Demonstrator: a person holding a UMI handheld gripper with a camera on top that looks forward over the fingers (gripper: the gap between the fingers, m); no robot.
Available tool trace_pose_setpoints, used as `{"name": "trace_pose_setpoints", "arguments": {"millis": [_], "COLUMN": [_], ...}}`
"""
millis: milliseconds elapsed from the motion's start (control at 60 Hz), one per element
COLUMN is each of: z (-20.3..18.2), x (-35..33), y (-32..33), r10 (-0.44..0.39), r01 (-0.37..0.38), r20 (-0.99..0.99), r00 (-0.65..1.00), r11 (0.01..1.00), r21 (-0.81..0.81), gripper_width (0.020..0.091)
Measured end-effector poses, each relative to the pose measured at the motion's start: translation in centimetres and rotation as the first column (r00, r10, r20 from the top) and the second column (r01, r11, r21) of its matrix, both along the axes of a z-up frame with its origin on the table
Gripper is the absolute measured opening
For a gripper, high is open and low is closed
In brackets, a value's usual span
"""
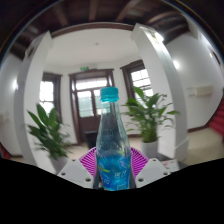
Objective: Pour water
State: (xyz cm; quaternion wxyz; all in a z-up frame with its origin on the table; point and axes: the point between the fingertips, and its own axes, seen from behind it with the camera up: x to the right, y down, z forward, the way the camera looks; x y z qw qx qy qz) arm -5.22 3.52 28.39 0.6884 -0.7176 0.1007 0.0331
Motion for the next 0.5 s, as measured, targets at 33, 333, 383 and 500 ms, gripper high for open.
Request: {"name": "trace_pose_setpoints", "arguments": {"millis": [33,333,383,500], "z": [-1.1,-16.8,-17.5,-20.4], "x": [1.7,14.5,14.6,15.0], "y": [-0.3,1.0,1.3,1.9], "r10": [-0.040,-0.247,-0.253,-0.239], "r01": [0.042,0.307,0.312,0.298], "r20": [0.059,0.246,0.246,0.238], "r00": [0.997,0.937,0.936,0.941], "r11": [0.999,0.919,0.919,0.920], "r21": [-0.032,-0.246,-0.240,-0.256], "gripper_width": [0.0418,0.0420,0.0420,0.0418]}}
